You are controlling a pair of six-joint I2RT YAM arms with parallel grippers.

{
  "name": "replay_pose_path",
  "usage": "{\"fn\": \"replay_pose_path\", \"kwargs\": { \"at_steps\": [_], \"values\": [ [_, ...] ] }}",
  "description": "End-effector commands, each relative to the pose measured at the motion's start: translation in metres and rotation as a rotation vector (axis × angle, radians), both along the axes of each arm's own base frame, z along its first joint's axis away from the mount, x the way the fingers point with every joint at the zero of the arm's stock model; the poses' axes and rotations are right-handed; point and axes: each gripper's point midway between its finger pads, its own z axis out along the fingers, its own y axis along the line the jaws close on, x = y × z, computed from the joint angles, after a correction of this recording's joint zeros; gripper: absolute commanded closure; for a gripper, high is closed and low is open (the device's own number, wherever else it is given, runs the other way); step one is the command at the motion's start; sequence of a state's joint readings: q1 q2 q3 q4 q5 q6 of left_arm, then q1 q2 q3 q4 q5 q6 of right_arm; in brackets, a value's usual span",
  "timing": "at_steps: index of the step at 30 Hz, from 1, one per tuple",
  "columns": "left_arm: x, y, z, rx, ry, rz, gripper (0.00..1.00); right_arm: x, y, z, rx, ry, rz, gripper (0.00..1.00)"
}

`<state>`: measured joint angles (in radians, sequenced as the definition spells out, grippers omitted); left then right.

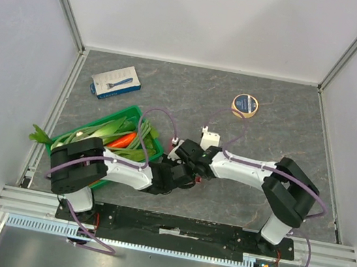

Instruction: Fold the paper box

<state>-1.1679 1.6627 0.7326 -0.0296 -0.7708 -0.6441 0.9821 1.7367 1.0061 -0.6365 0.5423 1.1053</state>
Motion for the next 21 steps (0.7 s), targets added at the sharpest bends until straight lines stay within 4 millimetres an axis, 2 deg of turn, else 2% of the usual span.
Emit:
{"fn": "replay_pose_path", "kwargs": {
  "at_steps": [1, 3, 4, 6, 7, 9, 10, 11, 13, 14, 15, 16, 18, 19, 21],
  "values": [
    [0.012, -0.034, 0.031, -0.141, -0.044, -0.007, 0.98, -0.057, -0.056, -0.046, -0.374, 0.038, 0.129, 1.00],
    [0.011, -0.034, 0.031, -0.147, -0.046, -0.013, 0.98, -0.054, -0.047, -0.045, -0.299, 0.020, 0.155, 1.00],
    [0.011, -0.033, 0.030, -0.146, -0.045, -0.013, 0.98, -0.050, -0.039, -0.034, -0.229, -0.006, 0.145, 1.00],
    [0.011, -0.037, 0.031, -0.162, -0.047, -0.024, 0.98, -0.043, -0.024, -0.030, -0.100, -0.027, 0.174, 1.00],
    [0.012, -0.038, 0.032, -0.160, -0.050, -0.033, 0.98, -0.040, -0.018, -0.016, -0.027, -0.054, 0.170, 1.00],
    [0.013, -0.041, 0.033, -0.155, -0.053, -0.046, 0.98, -0.035, -0.022, -0.014, 0.035, -0.041, 0.164, 1.00],
    [0.013, -0.043, 0.034, -0.153, -0.053, -0.051, 0.98, -0.030, -0.020, -0.001, 0.069, -0.075, 0.179, 0.98],
    [0.014, -0.044, 0.034, -0.151, -0.052, -0.052, 0.98, -0.028, -0.020, 0.001, 0.099, -0.090, 0.181, 0.80],
    [0.016, -0.048, 0.035, -0.152, -0.051, -0.056, 0.98, -0.027, -0.013, 0.016, 0.213, -0.103, 0.196, 0.67],
    [0.018, -0.047, 0.035, -0.152, -0.049, -0.052, 0.98, -0.025, -0.018, 0.017, 0.239, -0.109, 0.191, 0.58],
    [0.018, -0.049, 0.034, -0.154, -0.041, -0.058, 0.98, -0.024, -0.018, 0.022, 0.265, -0.118, 0.197, 0.55],
    [0.020, -0.049, 0.034, -0.153, -0.042, -0.055, 0.98, -0.024, -0.017, 0.038, 0.315, -0.147, 0.209, 0.52],
    [0.023, -0.049, 0.034, -0.150, -0.040, -0.052, 0.98, -0.022, -0.020, 0.049, 0.342, -0.172, 0.245, 0.43],
    [0.023, -0.051, 0.033, -0.147, -0.038, -0.054, 0.98, -0.022, -0.019, 0.067, 0.389, -0.212, 0.258, 0.41],
    [0.025, -0.053, 0.034, -0.144, -0.041, -0.055, 0.98, -0.021, -0.025, 0.083, 0.413, -0.242, 0.277, 0.34]
  ]
}}
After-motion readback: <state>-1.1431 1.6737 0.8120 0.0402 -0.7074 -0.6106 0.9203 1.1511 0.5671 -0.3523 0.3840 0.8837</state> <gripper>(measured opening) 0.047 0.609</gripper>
